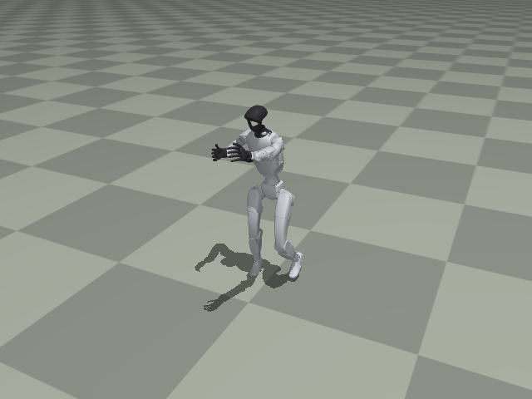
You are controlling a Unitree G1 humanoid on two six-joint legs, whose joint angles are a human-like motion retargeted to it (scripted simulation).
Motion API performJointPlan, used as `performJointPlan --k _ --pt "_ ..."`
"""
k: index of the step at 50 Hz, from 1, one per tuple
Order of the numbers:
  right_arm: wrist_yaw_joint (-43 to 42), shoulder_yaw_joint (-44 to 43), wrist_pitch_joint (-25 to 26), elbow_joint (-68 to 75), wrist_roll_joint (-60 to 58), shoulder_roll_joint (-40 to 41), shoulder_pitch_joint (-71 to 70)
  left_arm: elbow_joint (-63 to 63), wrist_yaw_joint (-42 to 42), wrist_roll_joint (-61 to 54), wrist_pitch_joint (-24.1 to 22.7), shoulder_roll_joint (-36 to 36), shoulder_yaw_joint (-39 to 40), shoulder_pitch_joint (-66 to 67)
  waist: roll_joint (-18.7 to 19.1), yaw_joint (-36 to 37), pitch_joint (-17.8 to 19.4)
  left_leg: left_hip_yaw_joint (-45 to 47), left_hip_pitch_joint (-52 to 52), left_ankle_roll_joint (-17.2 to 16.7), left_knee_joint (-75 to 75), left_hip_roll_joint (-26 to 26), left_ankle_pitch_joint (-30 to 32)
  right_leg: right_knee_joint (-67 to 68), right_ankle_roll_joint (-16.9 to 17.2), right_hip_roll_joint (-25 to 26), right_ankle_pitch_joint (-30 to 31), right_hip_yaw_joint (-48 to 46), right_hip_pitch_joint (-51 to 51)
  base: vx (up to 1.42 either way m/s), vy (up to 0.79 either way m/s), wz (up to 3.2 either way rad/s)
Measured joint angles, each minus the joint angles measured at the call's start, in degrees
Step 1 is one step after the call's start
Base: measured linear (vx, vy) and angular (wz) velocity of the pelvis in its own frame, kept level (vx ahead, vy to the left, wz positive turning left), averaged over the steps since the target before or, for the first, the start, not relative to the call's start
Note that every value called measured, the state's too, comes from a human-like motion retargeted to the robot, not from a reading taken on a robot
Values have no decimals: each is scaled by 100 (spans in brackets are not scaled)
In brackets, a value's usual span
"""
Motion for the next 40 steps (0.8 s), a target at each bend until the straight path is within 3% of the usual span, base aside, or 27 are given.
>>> performJointPlan --k 2,5,8,10,13,15,17,20,23,26,30,34,37,40 --pt "27 330 41 155 -44 26 -182 -150 35 80 -10 -122 100 231 -174 255 -180 206 7 -35 -1338 -22 60 -634 219 -252 363 -11 461 94 7 -14" --pt "188 566 45 246 -147 17 -209 -88 82 278 -36 -403 250 540 -320 523 -447 90 447 -427 -3938 -245 445 -1313 528 -470 1033 28 1066 98 14 -13" --pt "441 527 17 281 -221 -105 -64 169 59 447 -73 -575 291 656 -129 543 -507 -233 1020 -664 -5266 -149 810 -753 598 -135 1413 356 1324 98 23 -16" --pt "556 405 68 400 -239 -181 17 417 91 515 -26 -642 267 549 -60 457 -451 -312 1207 -478 -5141 -109 813 565 617 228 1288 647 1034 90 23 -12" --pt "469 66 158 736 -148 -154 182 933 310 476 179 -779 240 45 -193 181 -183 -302 1138 -85 -3789 -187 -94 2669 681 540 542 705 240 84 18 5" --pt "420 -201 186 1010 -93 -29 391 1325 456 443 335 -954 323 -312 -216 -29 1 -302 1138 -88 -3018 -122 -754 3362 529 527 112 393 -319 83 15 11" --pt "483 -477 212 1262 -102 127 670 1626 524 423 423 -1152 492 -491 -122 -267 34 -322 1283 -263 -2888 -12 -1006 3189 274 353 7 -89 -842 83 13 23" --pt "698 -852 215 1452 -114 246 1032 1737 477 358 338 -1248 707 -377 153 -773 -136 -422 1622 -579 -3461 61 -769 1619 92 70 406 -713 -1279 87 10 55" --pt "819 -1085 178 1307 -16 217 1262 1572 348 217 168 -1111 760 -63 300 -1307 -269 -672 2133 -767 -4088 -65 -186 -851 331 -111 1082 -811 -996 96 1 72" --pt "897 -1192 190 1060 60 178 1436 1489 237 181 162 -1081 790 97 196 -1456 -321 -900 2425 -699 -3708 -332 336 -2137 518 -205 1329 -543 -613 101 -8 33" --pt "716 -1178 259 781 224 0 1241 1385 129 34 250 -1124 556 -89 186 -1109 -191 -1025 1679 -468 -1207 -619 757 -1830 133 -43 1599 -124 -314 92 -6 -10" --pt "413 -597 82 622 221 -234 156 1223 -7 65 321 -1075 239 -427 389 -570 137 -844 657 -218 581 -406 107 16 -124 339 205 -123 -456 86 3 -29" --pt "315 71 28 576 81 -224 -789 1023 -88 214 342 -1126 208 -414 251 -251 151 -582 177 40 217 -279 -231 237 4 185 -155 -154 -84 90 4 1" --pt "389 674 57 533 -11 -65 -1434 731 -133 472 380 -1191 244 -228 -92 53 -94 -603 98 -100 -1587 -473 -43 -404 219 -160 142 -145 531 95 4 -4"
